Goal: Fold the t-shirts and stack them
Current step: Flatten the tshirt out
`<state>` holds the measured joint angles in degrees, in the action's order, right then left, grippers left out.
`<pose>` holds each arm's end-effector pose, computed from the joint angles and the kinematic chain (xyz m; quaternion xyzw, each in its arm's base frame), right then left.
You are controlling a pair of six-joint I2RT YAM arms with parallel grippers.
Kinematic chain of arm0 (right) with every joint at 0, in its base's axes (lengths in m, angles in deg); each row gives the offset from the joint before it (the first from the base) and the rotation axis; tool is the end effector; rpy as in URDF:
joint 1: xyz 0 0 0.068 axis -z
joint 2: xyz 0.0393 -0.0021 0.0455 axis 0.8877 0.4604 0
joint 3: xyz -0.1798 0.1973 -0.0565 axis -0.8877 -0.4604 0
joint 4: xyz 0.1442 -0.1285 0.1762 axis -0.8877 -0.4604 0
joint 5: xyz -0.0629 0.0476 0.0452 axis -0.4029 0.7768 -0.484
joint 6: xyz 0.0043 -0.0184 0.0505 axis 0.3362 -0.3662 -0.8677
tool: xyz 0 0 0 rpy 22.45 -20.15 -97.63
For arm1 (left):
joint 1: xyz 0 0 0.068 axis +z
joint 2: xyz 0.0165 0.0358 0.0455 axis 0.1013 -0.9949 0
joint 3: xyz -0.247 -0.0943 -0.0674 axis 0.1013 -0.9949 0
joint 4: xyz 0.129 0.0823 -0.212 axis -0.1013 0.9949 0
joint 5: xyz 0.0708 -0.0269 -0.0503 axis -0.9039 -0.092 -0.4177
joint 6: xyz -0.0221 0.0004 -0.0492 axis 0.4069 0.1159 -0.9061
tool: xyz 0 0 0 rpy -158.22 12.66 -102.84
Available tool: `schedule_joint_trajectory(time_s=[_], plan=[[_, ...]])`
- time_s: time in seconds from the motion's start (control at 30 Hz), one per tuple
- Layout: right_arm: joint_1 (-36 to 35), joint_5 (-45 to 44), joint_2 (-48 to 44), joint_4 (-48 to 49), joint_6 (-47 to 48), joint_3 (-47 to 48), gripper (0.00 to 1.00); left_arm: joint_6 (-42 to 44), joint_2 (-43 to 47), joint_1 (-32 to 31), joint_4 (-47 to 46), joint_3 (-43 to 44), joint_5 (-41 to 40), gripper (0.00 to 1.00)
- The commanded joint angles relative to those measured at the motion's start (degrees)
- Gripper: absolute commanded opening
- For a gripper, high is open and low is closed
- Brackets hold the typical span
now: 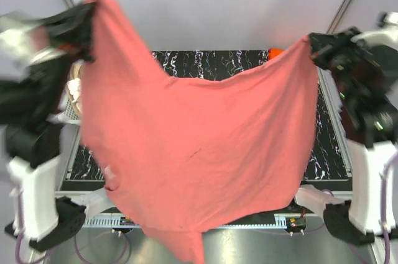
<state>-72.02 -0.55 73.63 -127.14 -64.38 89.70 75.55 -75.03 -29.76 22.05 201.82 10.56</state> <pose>0.1251 0.0158 0.5793 0.1768 0.6332 0.2197 0.7208 0.0545 -0.0285 0.6486 0.1638 0.3969 -0.1518 0.8903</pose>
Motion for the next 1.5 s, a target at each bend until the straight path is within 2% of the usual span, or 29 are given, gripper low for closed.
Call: schedule_joint_trajectory(time_s=[0.0,0.17,0.27,0.3,0.37,0.43,0.6,0.7,0.8,1.0,1.23,1.47], plan=[[-0.15,-2.88,4.2,4.63,1.38,-7.24,0.0,6.74,-8.49,0.3,1.53,-9.5,-5.42,0.0],[-0.24,-7.71,5.95,15.87,3.04,-26.83,0.0,11.93,-15.43,2.41,-6.9,-24.89,-5.52,0.0],[0.46,-11.06,11.03,25.27,3.49,-36.51,0.0,12.12,-22.98,4.95,-7.88,-28.34,-3.76,0.0],[0.81,-9.76,12.88,29.99,3.58,-38.18,0.0,11.94,-25.09,5.66,-7.88,-28.79,-3.32,0.0],[2.04,-8.08,19.54,33.45,2.36,-40.74,0.0,10.8,-31.6,7.59,-8.41,-29.58,-3.05,0.0],[3.27,-3.69,24.39,37.57,2.26,-40.23,0.0,10.18,-36.68,9.08,-8.58,-29.41,-2.36,0.0],[7.31,5.17,40.91,38.13,3.4,-32.07,0.0,5.36,-42.07,11.2,-11.39,-27.58,-0.86,0.0],[8.72,7.82,44.62,38.13,3.67,-28.98,0.0,4.73,-43.83,11.38,-11.31,-25.64,-0.51,0.0],[10.73,12.91,47.09,37.69,4.46,-25.81,0.0,4.64,-46.12,11.46,-10.25,-22.74,-0.24,0.0],[12.07,16.7,50.87,35.93,7.88,-19.05,0.0,4.64,-49.46,11.99,-10.08,-18.26,-1.12,0.0],[12.68,15.75,54.03,35.84,6.92,-15.26,0.0,4.82,-58.5,12.17,-10.08,-9.65,2.22,0.0],[12.86,13.81,55.09,35.14,10.16,-13.07,0.0,3.59,-67.21,12.26,-10.43,3.96,4.85,0.0]])
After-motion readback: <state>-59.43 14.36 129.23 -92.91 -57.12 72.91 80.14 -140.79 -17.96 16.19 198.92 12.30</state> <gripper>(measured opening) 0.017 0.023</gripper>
